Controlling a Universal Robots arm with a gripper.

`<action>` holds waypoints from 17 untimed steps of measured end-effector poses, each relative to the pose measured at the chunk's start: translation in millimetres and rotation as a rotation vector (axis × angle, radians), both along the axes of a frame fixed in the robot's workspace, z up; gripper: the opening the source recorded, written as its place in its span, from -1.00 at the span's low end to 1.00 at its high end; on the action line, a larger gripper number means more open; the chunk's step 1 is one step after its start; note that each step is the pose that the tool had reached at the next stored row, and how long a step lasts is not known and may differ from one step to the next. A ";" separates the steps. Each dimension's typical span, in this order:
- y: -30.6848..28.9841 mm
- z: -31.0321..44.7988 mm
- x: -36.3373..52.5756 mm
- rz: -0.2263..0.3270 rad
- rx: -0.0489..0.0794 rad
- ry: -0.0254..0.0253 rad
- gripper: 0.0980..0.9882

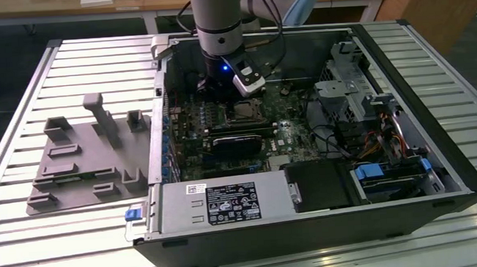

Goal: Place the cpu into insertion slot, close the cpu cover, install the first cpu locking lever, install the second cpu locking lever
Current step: 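Close the cpu cover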

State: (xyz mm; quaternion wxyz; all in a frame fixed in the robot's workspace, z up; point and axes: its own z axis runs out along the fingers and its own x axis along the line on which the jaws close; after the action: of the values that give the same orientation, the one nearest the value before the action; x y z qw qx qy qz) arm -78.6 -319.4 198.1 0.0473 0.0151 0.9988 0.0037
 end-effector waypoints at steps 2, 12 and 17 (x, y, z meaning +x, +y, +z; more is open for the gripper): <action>0.0 -0.1 1.4 0.000 0.000 -0.0004 -0.99; 0.1 4.9 1.7 0.000 0.000 -0.0005 -0.99; 0.1 9.2 1.7 0.000 0.000 -0.0005 -0.99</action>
State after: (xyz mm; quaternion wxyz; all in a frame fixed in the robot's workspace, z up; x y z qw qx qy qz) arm -76.9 -319.4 207.2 0.0475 0.0151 0.9987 0.0039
